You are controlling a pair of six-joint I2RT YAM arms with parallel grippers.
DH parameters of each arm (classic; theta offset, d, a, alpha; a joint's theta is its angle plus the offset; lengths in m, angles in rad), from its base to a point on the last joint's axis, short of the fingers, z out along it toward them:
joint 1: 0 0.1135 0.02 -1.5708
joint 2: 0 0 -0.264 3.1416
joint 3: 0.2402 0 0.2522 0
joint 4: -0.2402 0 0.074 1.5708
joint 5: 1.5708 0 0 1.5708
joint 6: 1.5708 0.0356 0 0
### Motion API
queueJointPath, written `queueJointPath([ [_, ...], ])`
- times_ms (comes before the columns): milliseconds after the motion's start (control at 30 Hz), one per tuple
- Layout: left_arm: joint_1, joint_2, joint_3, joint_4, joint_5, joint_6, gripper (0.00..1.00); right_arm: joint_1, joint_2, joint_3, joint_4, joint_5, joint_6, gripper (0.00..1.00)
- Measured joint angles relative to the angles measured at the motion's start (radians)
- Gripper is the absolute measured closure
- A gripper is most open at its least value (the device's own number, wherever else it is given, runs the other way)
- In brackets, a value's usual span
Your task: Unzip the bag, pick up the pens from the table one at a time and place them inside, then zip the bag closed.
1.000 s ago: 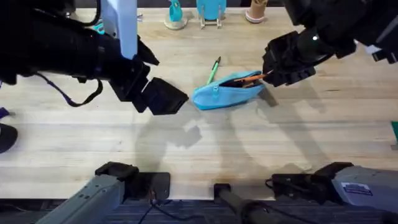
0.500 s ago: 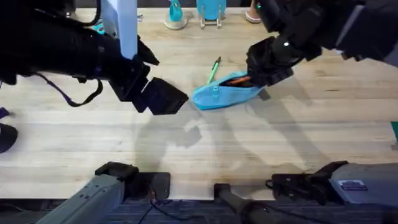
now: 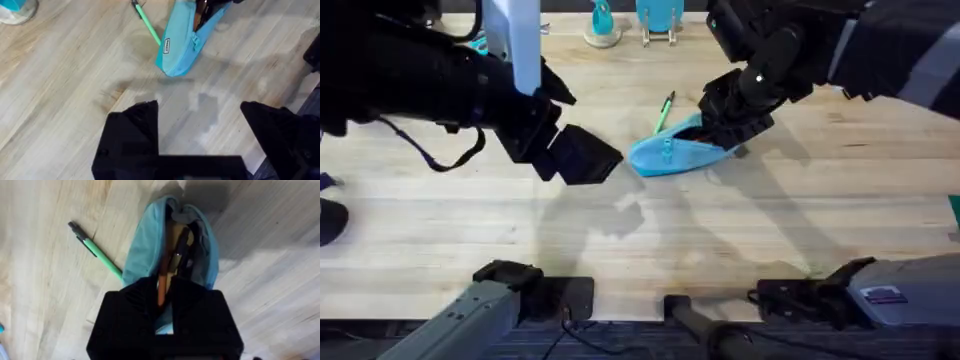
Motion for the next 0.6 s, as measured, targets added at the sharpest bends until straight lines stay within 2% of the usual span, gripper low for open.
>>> queueJointPath([
  [67,0.0,0.0,0.0,0.0,0.0,0.0,0.004,0.0,0.0,0.0,0.0,-0.001,0.0,0.769],
  [100,0.0,0.0,0.0,0.0,0.0,0.0,0.005,0.0,0.0,0.0,0.0,-0.001,0.0,0.67],
  [233,0.0,0.0,0.0,0.0,0.0,0.0,0.005,0.0,0.0,0.0,0.007,-0.008,0.0,0.093],
  [267,0.0,0.0,0.0,0.0,0.0,0.0,0.005,0.0,0.0,0.0,0.012,-0.009,-0.003,0.027],
  [600,0.0,0.0,0.0,0.0,0.0,0.0,0.005,0.001,0.0,0.0,0.012,-0.009,-0.004,0.007],
])
